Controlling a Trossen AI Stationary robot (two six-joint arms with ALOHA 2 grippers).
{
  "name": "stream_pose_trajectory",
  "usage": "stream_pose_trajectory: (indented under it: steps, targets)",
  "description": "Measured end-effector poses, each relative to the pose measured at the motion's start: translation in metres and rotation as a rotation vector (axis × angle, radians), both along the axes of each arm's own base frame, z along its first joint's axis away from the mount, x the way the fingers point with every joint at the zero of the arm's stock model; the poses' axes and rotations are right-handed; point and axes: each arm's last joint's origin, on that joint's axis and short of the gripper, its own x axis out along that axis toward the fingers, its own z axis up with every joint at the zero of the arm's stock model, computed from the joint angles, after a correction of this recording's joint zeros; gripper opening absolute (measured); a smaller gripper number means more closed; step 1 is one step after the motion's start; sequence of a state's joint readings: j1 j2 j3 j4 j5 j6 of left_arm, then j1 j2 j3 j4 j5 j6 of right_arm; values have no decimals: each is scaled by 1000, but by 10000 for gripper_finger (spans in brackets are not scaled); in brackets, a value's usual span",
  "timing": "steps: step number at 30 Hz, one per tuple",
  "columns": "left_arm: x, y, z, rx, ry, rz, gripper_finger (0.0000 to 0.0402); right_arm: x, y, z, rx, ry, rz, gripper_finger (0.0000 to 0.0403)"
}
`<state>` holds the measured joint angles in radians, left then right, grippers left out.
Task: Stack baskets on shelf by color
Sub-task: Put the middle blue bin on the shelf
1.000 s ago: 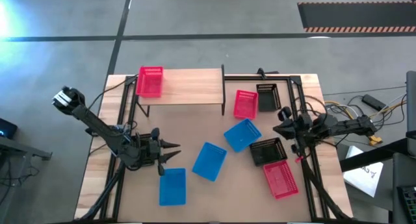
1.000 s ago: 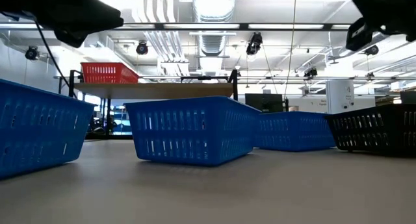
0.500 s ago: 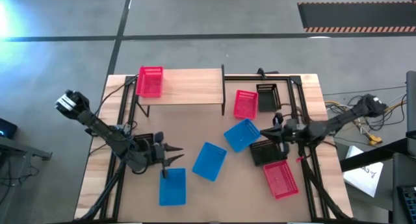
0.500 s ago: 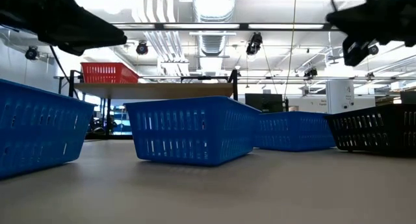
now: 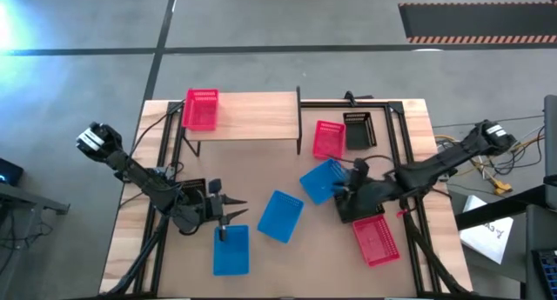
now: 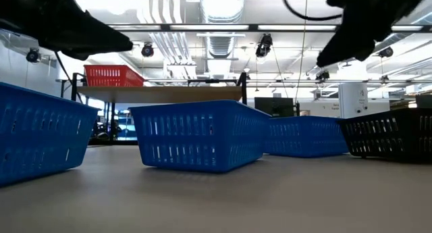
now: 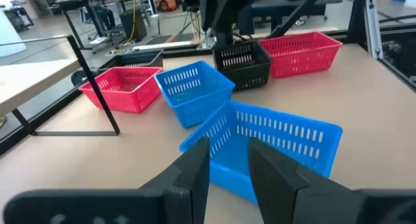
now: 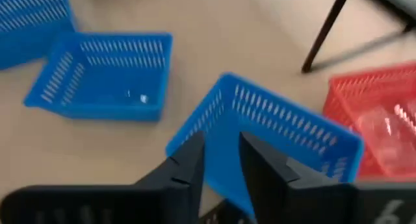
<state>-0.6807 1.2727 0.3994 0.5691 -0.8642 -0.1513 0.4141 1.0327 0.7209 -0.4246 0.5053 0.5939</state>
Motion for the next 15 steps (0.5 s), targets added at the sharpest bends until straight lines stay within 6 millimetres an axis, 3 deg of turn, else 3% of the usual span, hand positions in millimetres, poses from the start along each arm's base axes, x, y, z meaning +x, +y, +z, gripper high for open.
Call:
stream_pose_trajectory:
  steps: [3, 7, 15]
  targets:
    - [2, -2, 3, -4, -5, -2, 88, 25, 15, 6, 49, 63, -1, 130]
    - [5, -6, 10, -16, -19, -24, 88, 58, 46, -1, -14, 140, 109, 161]
    - [8, -15, 23, -60, -39, -99, 88, 115, 111, -25, -94, 204, 242, 177]
